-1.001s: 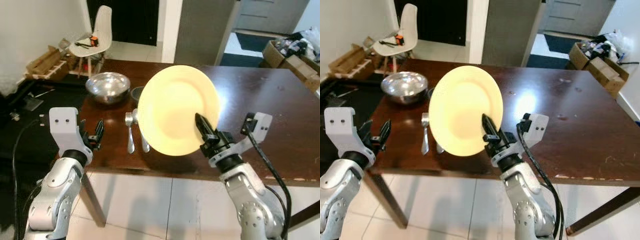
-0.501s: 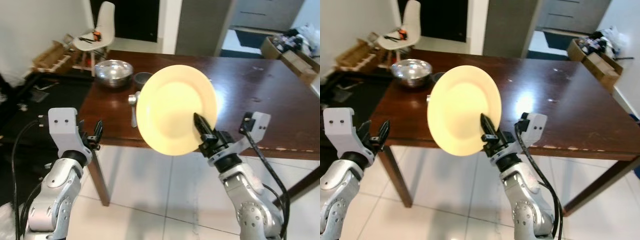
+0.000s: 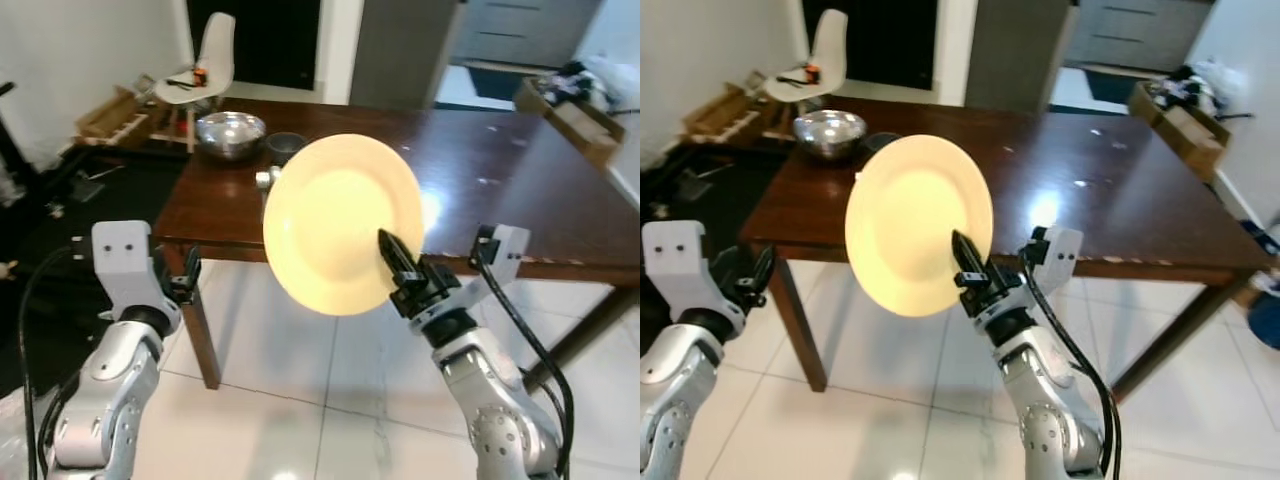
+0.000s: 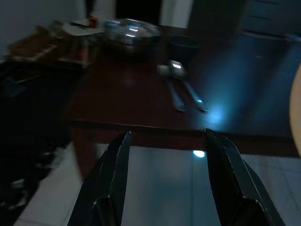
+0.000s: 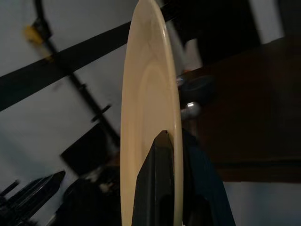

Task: Setting the table

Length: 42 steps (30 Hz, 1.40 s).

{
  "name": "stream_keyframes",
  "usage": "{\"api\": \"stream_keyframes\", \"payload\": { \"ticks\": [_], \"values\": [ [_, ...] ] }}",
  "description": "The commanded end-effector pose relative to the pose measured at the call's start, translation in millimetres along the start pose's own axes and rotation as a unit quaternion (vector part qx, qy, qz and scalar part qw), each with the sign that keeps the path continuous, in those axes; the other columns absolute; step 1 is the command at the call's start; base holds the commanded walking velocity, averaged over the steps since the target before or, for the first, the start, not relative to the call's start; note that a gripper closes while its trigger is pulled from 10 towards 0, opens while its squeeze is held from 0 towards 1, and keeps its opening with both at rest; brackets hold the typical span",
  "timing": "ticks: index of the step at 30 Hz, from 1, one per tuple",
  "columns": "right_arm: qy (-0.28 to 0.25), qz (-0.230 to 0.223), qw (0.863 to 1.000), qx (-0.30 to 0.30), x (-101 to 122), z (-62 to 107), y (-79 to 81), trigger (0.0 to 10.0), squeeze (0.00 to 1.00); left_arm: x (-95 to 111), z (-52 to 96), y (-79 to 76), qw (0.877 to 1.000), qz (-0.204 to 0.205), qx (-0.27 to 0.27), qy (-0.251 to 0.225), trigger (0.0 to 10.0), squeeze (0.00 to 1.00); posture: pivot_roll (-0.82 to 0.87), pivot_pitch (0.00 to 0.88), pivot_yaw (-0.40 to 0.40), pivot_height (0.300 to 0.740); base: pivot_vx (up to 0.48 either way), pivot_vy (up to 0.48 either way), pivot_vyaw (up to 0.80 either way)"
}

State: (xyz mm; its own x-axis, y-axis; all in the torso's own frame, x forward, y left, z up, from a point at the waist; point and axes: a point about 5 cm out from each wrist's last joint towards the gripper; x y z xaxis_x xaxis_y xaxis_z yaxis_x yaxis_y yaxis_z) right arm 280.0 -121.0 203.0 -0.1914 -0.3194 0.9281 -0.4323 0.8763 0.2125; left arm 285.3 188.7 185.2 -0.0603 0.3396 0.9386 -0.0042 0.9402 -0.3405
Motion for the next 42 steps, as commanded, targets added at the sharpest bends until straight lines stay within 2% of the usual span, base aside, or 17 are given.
{"api": "stream_keyframes", "payload": {
  "ticks": [1,37,40,42],
  "values": [
    [0.004,-0.005,1.0,-0.005,-1,1.0,-2.4,10.0,0.0,-7,1.1,-2.1,1.0,0.001,-0.004,0.018,10.0,0.0,-0.02,0.0,0.037,0.74,0.0,0.0,-0.79],
    [0.003,-0.006,1.0,0.014,0,-2.6,3.7,10.0,0.0,-16,-0.5,-2.8,0.999,0.005,-0.009,0.031,10.0,0.0,-0.02,0.0,0.04,0.74,0.0,0.0,-0.79],
    [0.012,-0.005,1.0,0.013,-4,-0.2,3.0,10.0,0.0,-20,1.5,0.1,0.999,-0.004,-0.005,0.037,10.0,0.0,-0.02,0.0,0.039,0.74,0.0,0.0,-0.79],
    [0.027,0.003,1.0,0.008,-13,4.2,-0.8,10.0,0.0,-27,4.3,2.7,0.998,-0.037,-0.008,0.044,10.0,0.0,-0.02,0.0,0.038,0.74,0.0,0.0,-0.79]
  ]
}}
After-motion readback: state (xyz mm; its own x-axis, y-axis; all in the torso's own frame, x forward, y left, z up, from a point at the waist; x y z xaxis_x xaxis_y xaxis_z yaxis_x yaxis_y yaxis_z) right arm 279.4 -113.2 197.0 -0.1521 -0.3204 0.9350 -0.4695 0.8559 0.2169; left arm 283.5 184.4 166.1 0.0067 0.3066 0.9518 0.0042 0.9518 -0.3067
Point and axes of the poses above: a point about 5 cm out from each wrist's last joint towards the gripper, its own z axis pointing back from the gripper into the wrist, its own x axis along the axis of the wrist's last joint, y = z × x, and after that the axes turned 14 degrees about z, right-handed
